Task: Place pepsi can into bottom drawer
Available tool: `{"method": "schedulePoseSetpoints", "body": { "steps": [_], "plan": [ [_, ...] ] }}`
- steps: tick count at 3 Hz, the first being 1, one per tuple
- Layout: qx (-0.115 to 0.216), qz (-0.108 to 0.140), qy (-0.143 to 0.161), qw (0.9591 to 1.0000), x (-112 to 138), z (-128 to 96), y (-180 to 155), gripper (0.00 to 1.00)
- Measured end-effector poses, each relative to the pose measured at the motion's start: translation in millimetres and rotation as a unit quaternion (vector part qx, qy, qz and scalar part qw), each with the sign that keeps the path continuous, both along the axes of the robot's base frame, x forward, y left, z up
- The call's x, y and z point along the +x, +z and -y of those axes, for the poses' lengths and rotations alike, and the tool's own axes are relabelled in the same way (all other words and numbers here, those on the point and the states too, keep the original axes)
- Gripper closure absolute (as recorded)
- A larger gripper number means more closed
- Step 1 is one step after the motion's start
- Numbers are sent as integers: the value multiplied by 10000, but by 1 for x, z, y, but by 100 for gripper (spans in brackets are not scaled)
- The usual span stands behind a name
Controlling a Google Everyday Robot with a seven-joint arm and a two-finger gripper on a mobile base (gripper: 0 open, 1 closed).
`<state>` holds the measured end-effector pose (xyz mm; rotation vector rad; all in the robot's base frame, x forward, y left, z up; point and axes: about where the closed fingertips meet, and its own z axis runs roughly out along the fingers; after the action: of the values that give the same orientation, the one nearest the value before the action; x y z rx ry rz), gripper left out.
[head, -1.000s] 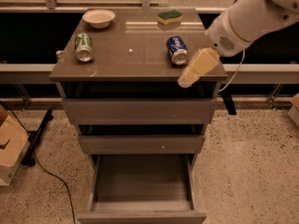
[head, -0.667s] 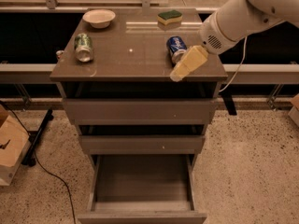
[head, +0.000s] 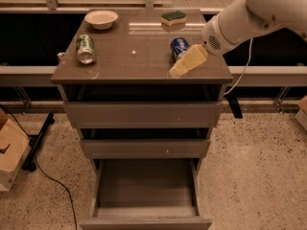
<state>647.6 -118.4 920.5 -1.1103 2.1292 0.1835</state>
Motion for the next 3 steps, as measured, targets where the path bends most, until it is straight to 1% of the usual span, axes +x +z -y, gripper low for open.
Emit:
{"method": "schedulePoseSetpoints", "body": {
  "steps": [1, 2, 3],
  "plan": [
    [296, 145, -477, 9983, 32, -4, -9, 0],
    [571, 156, -907, 9941, 66, -2, -31, 0],
    [878, 131, -1223, 9885, 105, -1, -53, 0]
  ]
}}
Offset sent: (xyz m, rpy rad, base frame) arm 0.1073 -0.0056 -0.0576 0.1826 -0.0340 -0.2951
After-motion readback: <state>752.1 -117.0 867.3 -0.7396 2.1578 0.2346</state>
